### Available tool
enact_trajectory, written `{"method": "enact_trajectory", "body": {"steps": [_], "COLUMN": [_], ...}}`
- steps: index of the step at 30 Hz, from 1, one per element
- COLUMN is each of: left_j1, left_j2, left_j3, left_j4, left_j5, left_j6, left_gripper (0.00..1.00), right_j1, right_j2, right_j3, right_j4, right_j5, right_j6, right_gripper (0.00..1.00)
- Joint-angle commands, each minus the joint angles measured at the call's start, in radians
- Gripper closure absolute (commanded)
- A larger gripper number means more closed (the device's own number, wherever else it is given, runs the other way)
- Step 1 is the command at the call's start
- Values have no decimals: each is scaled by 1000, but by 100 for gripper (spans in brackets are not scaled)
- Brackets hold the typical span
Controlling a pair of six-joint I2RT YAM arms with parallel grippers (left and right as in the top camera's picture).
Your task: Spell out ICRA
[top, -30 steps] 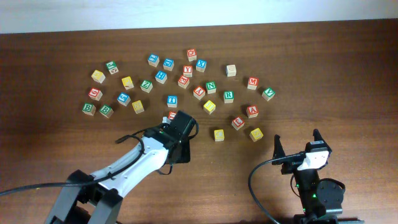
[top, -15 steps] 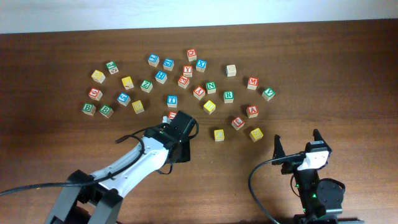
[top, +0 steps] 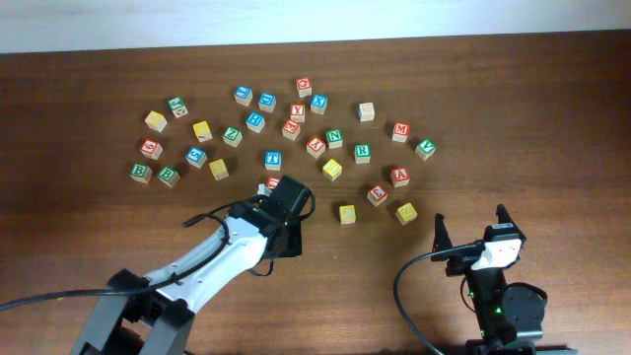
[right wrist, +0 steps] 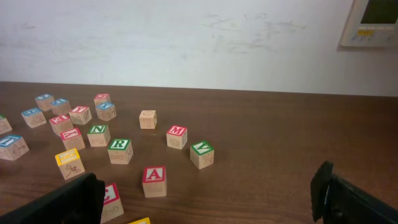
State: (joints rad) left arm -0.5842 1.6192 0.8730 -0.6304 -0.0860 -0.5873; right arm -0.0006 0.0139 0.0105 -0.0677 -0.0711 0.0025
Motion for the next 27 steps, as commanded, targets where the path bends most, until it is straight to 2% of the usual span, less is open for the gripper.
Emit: {"method": "enact_trajectory", "body": {"steps": [1, 24, 27], "left_j1": [-4, -4, -4], "left_j2": [-8, 5, 30], "left_j3": [-6, -7, -7], "left_j4": [5, 23, 24], "left_j5": [-8, -8, -8], "left_j6": [5, 5, 5], "left_gripper": [65, 66, 69], "right_j1": [-6, -6, -6], "right_j2": [-8, -8, -8], "right_j3": [-5, -5, -5], "right_j4": [-6, -6, -6], "right_j5": [-2, -2, -3], "right_j6": [2, 2, 2], "right_gripper": [2, 2, 2]}}
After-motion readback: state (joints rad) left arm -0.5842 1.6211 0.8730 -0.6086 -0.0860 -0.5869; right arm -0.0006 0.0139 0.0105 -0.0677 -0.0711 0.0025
